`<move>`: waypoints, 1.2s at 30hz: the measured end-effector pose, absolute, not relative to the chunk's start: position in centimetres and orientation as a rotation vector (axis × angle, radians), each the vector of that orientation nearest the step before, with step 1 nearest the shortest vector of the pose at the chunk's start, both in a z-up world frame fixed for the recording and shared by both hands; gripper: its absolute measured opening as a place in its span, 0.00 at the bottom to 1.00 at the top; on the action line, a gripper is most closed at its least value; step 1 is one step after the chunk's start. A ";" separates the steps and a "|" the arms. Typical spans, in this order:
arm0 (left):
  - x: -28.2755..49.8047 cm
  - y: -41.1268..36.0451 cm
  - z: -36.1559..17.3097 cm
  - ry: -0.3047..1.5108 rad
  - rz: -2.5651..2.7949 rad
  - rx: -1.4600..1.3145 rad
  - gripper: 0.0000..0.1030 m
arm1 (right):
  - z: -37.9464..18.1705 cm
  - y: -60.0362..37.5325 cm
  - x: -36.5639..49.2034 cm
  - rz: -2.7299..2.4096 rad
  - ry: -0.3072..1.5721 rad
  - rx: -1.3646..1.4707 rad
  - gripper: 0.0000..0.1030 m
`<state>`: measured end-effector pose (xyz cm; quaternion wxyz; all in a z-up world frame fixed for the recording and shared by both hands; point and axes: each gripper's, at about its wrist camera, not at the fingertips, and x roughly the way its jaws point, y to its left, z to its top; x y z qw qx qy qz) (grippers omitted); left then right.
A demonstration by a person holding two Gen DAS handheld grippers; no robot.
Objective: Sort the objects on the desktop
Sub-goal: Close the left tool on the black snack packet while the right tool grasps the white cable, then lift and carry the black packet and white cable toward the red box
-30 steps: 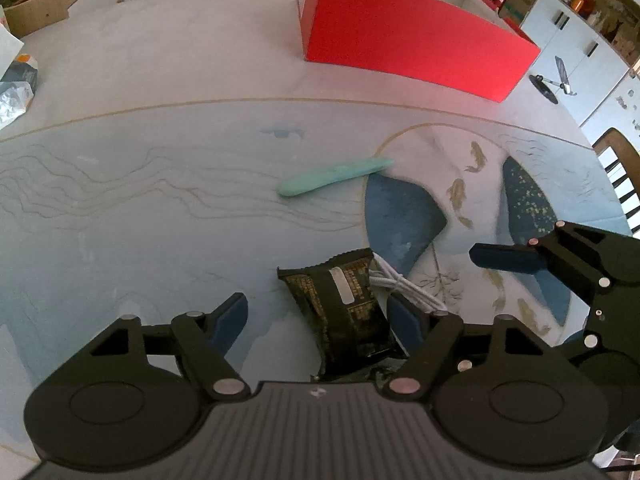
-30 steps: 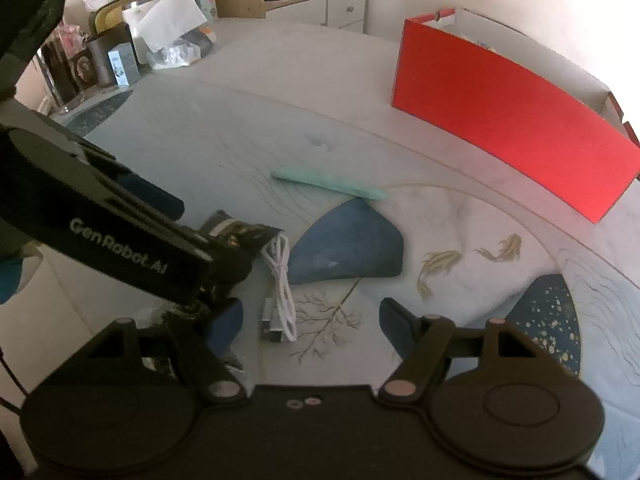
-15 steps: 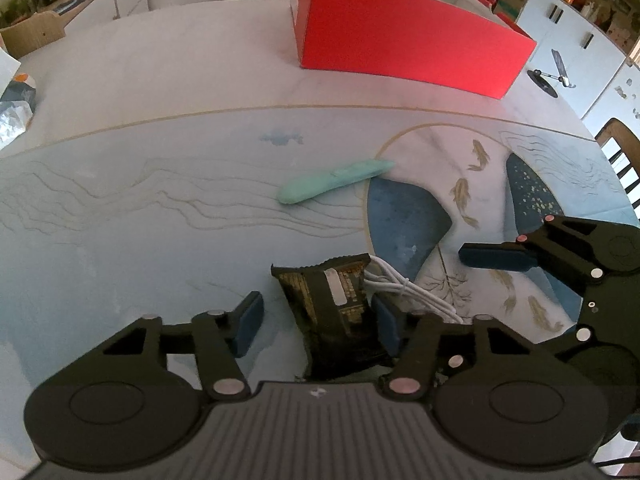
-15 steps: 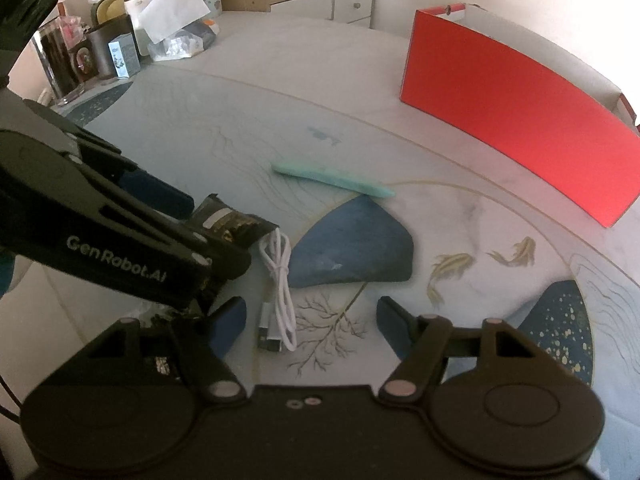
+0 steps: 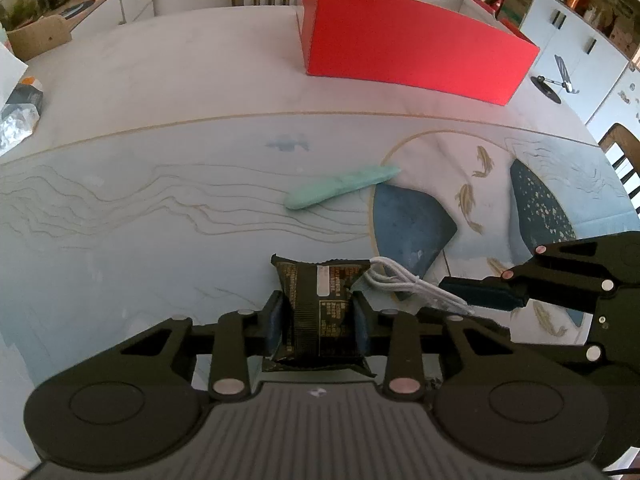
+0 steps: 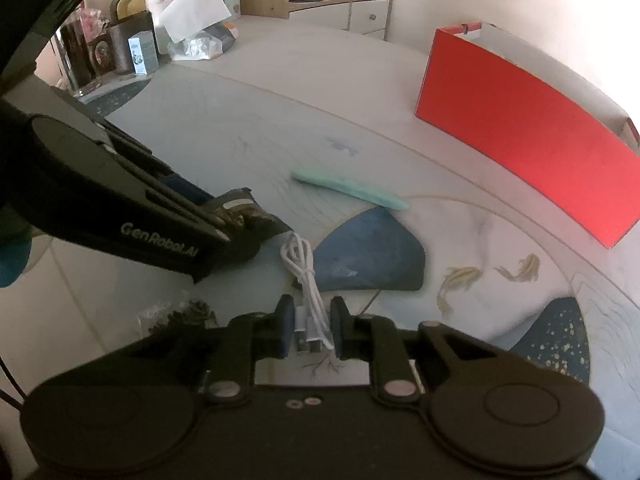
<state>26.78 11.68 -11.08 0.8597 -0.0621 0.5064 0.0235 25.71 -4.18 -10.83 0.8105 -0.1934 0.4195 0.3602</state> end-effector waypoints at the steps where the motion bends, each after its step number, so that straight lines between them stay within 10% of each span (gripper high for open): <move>1: 26.8 11.6 -11.1 1.063 0.047 -0.130 0.32 | -10.8 -4.3 25.8 0.763 0.903 -0.405 0.17; 36: 27.6 7.4 -3.5 0.956 -0.045 -0.118 0.31 | -3.9 -11.7 27.5 0.633 0.874 -0.201 0.16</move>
